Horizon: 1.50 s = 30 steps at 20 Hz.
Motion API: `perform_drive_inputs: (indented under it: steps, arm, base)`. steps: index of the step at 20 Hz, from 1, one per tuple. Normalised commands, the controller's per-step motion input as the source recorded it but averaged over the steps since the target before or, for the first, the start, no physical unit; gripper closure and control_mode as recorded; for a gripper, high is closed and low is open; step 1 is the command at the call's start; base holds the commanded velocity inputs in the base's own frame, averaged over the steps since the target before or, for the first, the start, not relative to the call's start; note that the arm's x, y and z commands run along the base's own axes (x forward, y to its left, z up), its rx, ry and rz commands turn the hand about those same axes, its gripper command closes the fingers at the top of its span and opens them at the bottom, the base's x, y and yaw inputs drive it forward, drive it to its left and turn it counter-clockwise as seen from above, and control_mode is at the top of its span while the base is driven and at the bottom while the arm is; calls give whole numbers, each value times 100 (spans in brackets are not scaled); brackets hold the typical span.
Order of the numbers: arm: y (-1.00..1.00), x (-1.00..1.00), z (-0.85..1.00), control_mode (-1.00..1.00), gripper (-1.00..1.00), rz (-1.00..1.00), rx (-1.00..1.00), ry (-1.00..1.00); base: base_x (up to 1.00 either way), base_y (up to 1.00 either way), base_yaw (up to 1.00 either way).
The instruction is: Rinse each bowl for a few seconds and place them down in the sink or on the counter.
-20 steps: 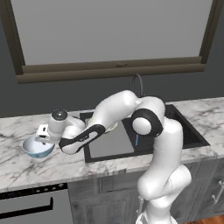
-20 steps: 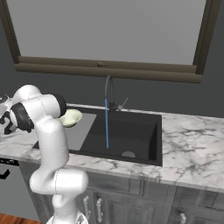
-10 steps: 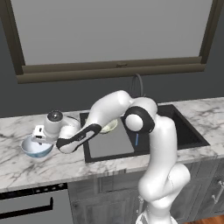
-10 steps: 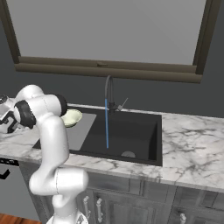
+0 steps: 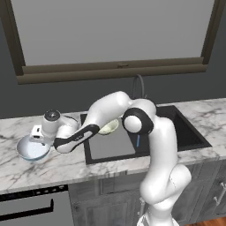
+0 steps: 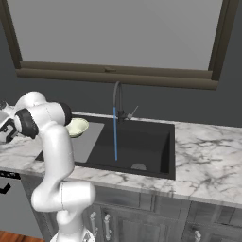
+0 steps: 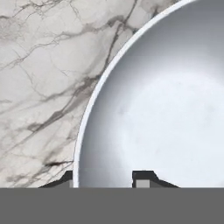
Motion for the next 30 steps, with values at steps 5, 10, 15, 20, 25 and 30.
perform_drive_inputs:
  steps: [5,10,15,20,25,30]
  arm:
    - [-2,-4,0,-100,100,-4,0,0]
    - [-27,-18,24,-100,100,-16,1,-1]
    - [-40,-17,41,-100,100,-22,0,0]
    - [-52,-7,52,-100,100,-29,1,0]
    - [-53,0,57,-100,100,-31,3,1]
    - [-46,0,36,-100,100,-34,2,1]
  base:
    - [0,0,0]
    - [0,0,0]
    - [0,0,0]
    - [0,0,0]
    - [0,0,0]
    - [0,0,0]
